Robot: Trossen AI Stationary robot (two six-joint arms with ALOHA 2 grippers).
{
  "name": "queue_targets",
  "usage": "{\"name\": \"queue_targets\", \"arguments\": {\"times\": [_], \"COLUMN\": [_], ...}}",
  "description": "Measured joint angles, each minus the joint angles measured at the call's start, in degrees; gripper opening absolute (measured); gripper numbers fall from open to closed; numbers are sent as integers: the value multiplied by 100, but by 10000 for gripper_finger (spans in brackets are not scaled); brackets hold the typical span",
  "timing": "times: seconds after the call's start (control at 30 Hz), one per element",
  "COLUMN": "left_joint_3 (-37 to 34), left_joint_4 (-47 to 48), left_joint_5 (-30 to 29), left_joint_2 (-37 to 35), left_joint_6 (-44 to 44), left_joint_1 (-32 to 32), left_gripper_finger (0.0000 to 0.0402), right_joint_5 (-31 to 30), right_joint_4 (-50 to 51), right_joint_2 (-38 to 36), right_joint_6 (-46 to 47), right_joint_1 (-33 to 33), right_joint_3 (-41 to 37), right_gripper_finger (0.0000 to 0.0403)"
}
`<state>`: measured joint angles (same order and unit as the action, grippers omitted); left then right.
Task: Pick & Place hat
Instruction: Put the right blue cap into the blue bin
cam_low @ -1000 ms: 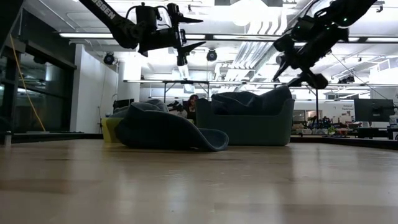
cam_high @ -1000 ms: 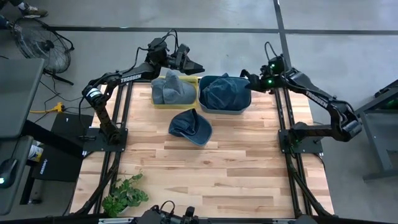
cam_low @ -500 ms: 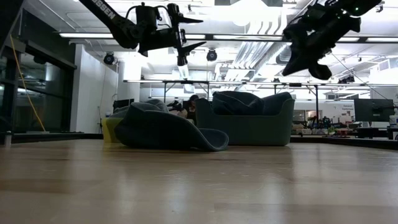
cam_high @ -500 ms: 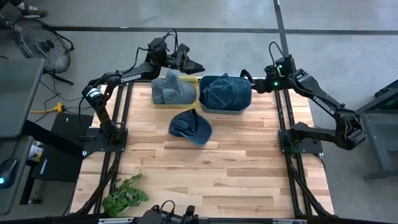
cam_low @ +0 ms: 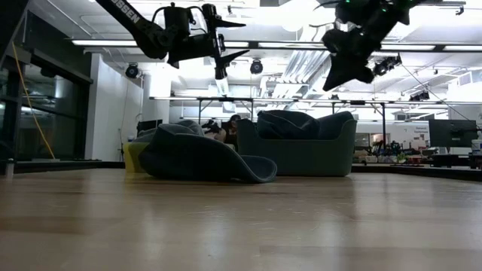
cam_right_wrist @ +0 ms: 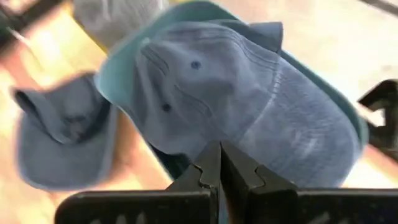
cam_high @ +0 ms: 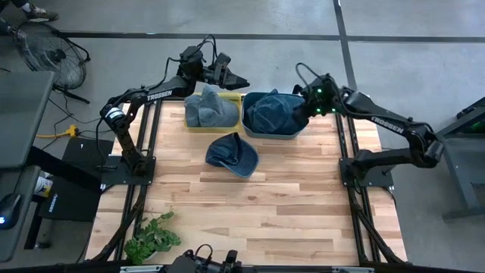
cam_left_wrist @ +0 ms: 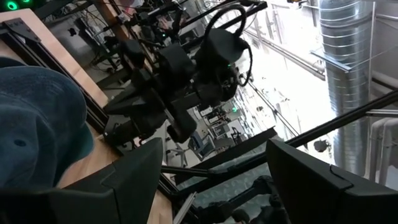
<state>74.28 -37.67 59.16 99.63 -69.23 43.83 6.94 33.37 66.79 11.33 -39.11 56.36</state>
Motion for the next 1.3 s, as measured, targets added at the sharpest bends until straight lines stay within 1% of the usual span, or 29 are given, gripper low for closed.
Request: {"name": "queue_targets", "arguments": {"times": [0.17,0.33,0.43,0.5,0.6,0.73,0.97,1.17,1.3], "left_joint_3": [0,0,0,0,0,0,0,0,0], "left_joint_4": [2,7,7,8,9,9,9,11,11], "left_joint_5": [37,149,207,231,307,351,433,493,493], "left_joint_2": [0,0,0,0,0,0,0,0,0], "left_joint_6": [2,44,44,44,44,44,44,44,44], "left_joint_1": [0,0,0,0,0,0,0,1,0], "left_gripper_finger": [282,282,282,282,282,282,282,282,282], "right_joint_5": [-701,-725,-743,-781,-818,-978,-1110,-813,-701], "right_joint_4": [1225,2419,2948,3139,3278,3267,3074,2638,2535], "right_joint_2": [695,1581,2092,2385,2738,3080,3497,3820,4038], "right_joint_6": [-916,-1747,-1902,-1824,-1636,-1379,-892,-877,-883], "right_joint_1": [271,360,344,302,266,267,262,262,262], "right_joint_3": [1046,2075,2478,2669,2818,2826,2826,2829,2830], "right_gripper_finger": [0,0,0,0,0,0,0,0,0]}}
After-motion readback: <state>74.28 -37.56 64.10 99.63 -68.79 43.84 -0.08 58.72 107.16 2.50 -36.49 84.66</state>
